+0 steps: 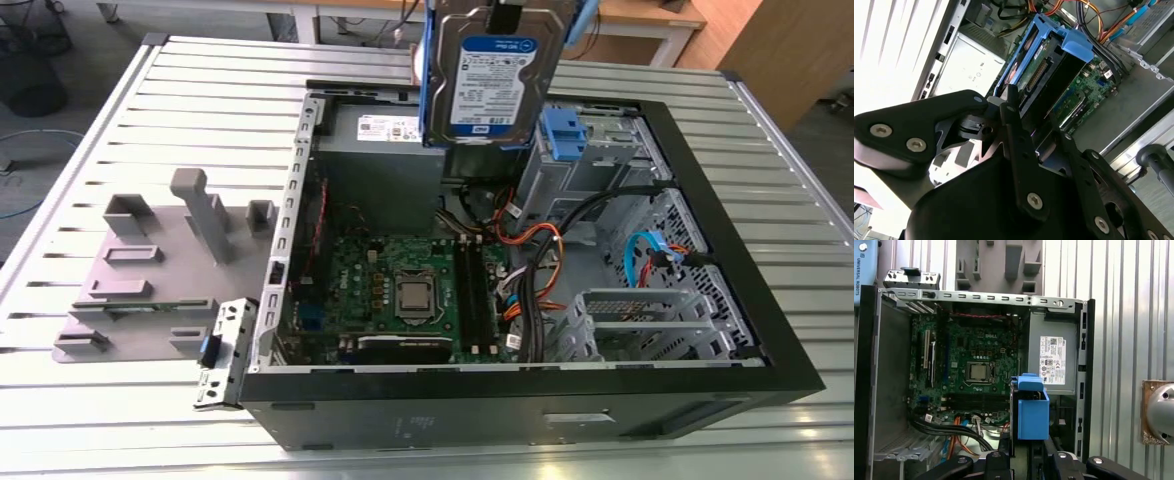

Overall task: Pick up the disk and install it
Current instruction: 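Pick up the disk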

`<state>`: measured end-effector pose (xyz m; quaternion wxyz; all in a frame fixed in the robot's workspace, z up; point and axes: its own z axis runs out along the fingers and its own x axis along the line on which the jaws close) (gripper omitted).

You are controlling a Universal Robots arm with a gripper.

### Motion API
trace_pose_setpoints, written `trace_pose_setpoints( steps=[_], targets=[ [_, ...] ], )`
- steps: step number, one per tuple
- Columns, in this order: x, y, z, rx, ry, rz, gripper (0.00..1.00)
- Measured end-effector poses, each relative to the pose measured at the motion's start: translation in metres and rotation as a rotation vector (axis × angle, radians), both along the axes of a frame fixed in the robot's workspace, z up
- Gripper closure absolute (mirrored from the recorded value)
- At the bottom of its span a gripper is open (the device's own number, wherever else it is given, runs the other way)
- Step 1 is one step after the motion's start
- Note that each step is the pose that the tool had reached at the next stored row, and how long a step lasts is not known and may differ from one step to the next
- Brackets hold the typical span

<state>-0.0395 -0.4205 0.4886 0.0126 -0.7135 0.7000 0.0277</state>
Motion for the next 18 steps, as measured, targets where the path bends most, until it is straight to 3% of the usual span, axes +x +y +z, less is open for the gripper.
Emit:
trace_pose_setpoints(
  steps=[18],
  targets=[
    [0.0,-0.0285,-0.0002,0.0001,0.0,0.0,0.65]
  ],
)
